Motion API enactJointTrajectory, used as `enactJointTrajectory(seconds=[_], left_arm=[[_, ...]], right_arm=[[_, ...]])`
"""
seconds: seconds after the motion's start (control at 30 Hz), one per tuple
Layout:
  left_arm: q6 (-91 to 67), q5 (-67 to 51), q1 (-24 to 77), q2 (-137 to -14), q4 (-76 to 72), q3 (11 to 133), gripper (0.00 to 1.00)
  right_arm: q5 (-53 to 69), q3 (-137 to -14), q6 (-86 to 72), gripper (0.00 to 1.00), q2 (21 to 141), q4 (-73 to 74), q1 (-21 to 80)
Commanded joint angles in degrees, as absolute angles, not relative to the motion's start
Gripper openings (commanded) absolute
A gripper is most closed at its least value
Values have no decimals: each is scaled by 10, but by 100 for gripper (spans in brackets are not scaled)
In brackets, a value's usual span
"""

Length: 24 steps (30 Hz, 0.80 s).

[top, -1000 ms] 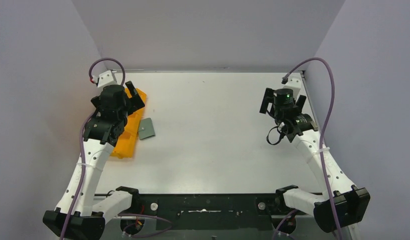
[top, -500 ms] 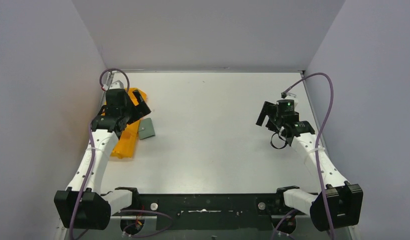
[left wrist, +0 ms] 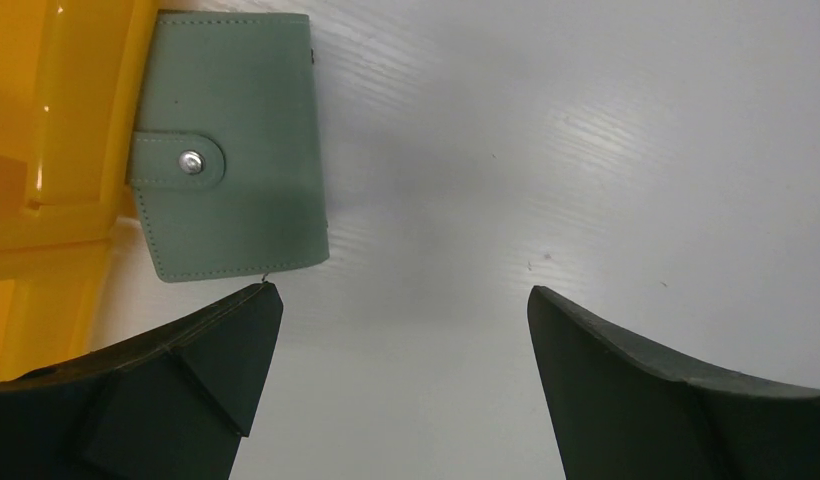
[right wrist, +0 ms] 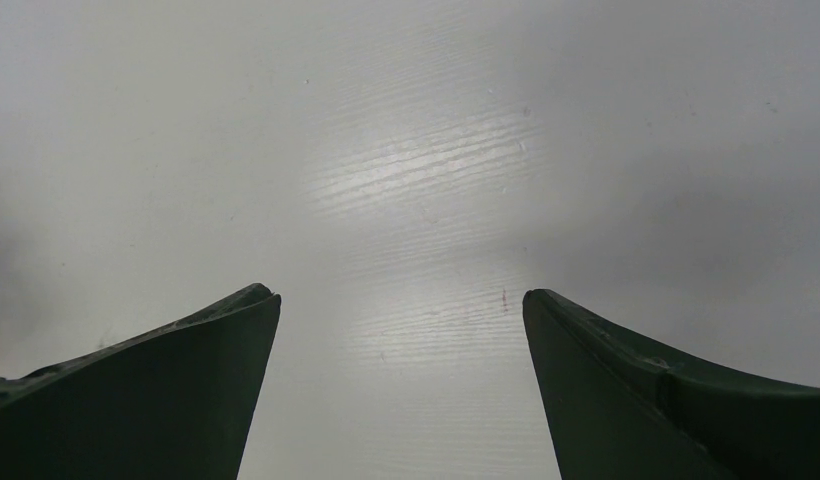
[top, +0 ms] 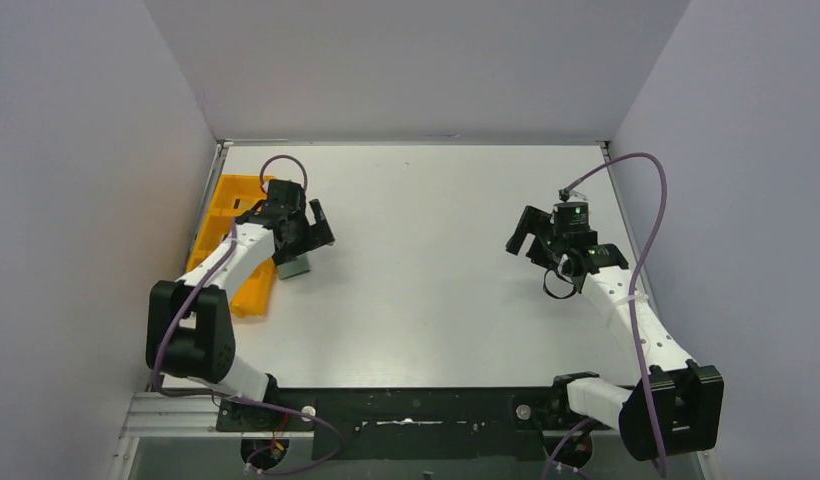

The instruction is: Take the credit cards out of the card holder

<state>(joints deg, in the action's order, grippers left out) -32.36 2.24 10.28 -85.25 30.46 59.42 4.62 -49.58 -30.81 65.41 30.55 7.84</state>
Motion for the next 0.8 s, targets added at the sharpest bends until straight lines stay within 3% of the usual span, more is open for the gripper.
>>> enactJointTrajectory(seconds=[0.0,0.33,0.77], left_arm=[[-306,97,101,-911,272,655,97],[-285,127,89,-1012,257,680,97],[-271,-41,162,-1013,200,593,88]], right_arm=[[59,-496,-315,98,649,290,73],[56,-495,-317,98,647,296,70],[61,-490,-328,98,669,295,71]])
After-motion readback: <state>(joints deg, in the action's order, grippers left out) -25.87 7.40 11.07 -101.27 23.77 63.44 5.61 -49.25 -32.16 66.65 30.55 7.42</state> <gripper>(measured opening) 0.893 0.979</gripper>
